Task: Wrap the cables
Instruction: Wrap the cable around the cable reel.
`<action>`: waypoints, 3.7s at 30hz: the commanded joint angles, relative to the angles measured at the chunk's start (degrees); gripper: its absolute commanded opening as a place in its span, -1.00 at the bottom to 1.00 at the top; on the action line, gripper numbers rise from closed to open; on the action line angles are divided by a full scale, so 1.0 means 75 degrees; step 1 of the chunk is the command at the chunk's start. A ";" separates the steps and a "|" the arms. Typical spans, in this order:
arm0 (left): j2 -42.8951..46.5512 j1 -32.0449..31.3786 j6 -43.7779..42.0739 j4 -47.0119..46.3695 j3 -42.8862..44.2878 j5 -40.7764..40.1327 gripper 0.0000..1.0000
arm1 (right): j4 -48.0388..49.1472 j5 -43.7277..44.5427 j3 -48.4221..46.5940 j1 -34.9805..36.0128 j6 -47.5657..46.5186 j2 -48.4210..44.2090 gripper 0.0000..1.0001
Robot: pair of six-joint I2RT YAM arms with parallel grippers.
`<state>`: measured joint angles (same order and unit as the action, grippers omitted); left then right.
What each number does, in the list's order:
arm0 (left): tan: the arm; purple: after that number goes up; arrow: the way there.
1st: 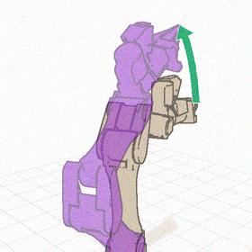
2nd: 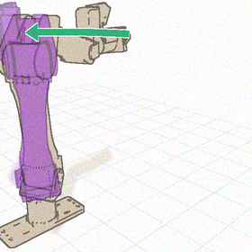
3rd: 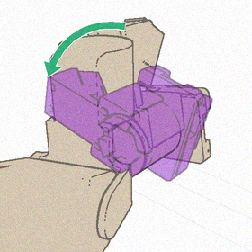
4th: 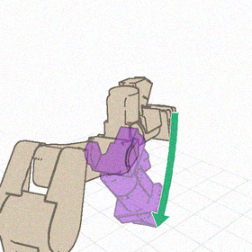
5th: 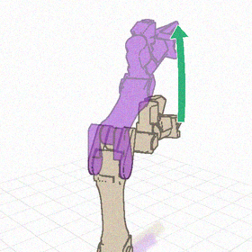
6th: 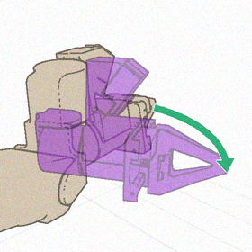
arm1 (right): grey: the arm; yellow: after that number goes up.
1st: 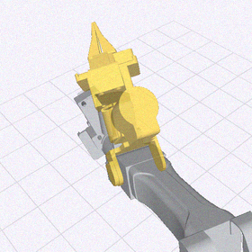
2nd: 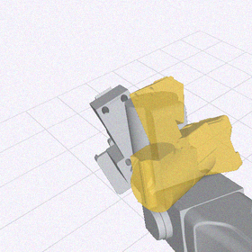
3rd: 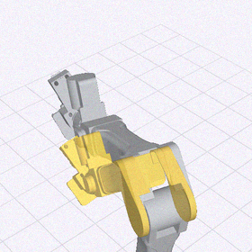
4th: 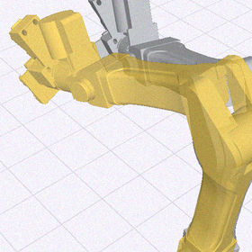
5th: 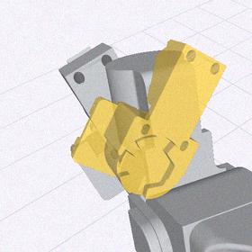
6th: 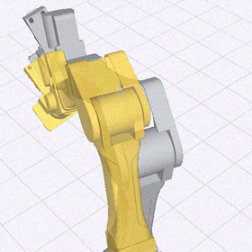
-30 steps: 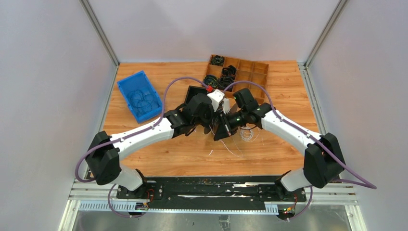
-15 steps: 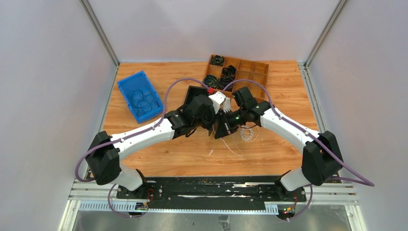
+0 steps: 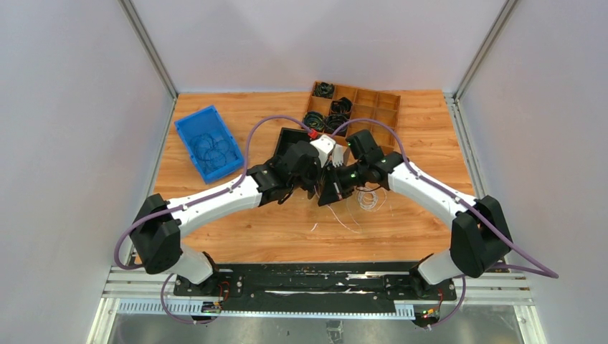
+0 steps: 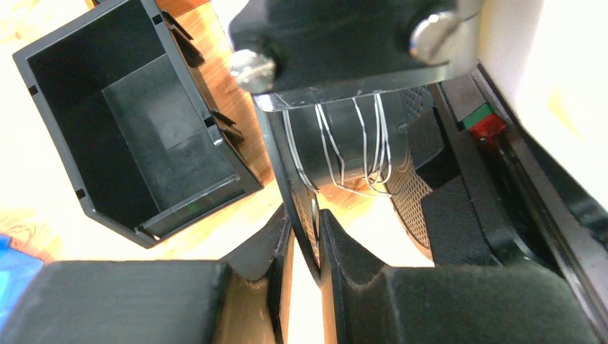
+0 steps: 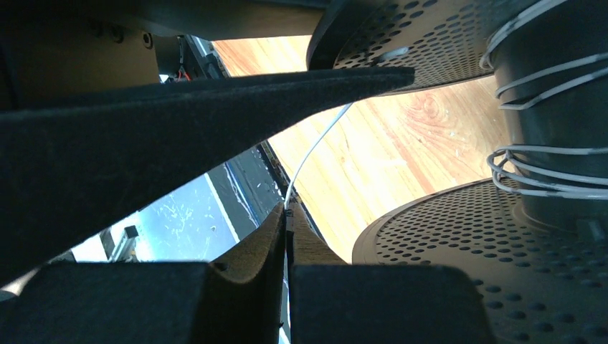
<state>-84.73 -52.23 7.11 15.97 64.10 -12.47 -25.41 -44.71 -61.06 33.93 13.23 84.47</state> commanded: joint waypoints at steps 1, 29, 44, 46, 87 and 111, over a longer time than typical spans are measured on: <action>-0.0139 -0.0150 -0.0031 0.0082 0.0196 0.0039 -0.76 | 0.0331 -0.0011 0.0431 -0.0075 0.0496 -0.0033 -0.99; 0.0447 0.0542 0.0229 -0.0026 -0.0073 0.0528 -0.99 | 0.0925 -0.1072 0.1509 -0.0567 -0.0441 -0.1093 -0.63; 0.0928 0.0882 -0.0383 -0.0323 -0.0385 0.0719 -0.99 | -0.1061 0.0055 0.0260 -0.0786 -0.2213 -0.1604 -0.99; 0.0986 0.0882 -0.0579 -0.0325 -0.0412 0.0800 -0.99 | -0.1548 0.0390 -0.0159 -0.0786 -0.2557 -0.1473 -0.99; 0.2062 0.1409 -0.1557 -0.0266 -0.0538 0.3648 -0.99 | -0.2702 0.3046 -0.1346 -0.1226 -0.5588 -0.0458 -0.98; 0.2226 0.2991 0.0600 -0.0789 -0.0239 0.5235 -0.99 | -0.1386 0.2657 -0.0434 -0.1751 -0.5081 -0.0398 -0.97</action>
<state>-70.74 -32.23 7.16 14.31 59.66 24.53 -36.71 -25.80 -66.76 22.68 -26.11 80.93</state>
